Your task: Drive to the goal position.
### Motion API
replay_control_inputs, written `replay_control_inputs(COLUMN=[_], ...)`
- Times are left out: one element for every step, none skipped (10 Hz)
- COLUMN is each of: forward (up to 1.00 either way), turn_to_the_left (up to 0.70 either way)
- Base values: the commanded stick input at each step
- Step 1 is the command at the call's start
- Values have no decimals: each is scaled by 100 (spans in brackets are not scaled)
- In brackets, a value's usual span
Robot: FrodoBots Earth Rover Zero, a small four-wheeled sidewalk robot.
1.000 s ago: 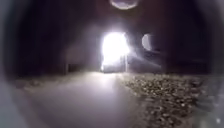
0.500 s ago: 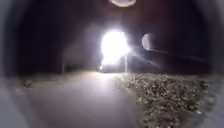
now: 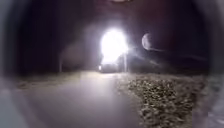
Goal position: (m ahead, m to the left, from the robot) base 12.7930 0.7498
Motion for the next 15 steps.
replay_control_inputs(forward=[100, 100, 100, 100, 100, 100, 100, 100, 100, 100, 100, 100, 100, 100, 100], turn_to_the_left=[0, 0, 1, 25, 40, 40, 40, 40, 38, 19, 0, 0, 0, 0, 0])
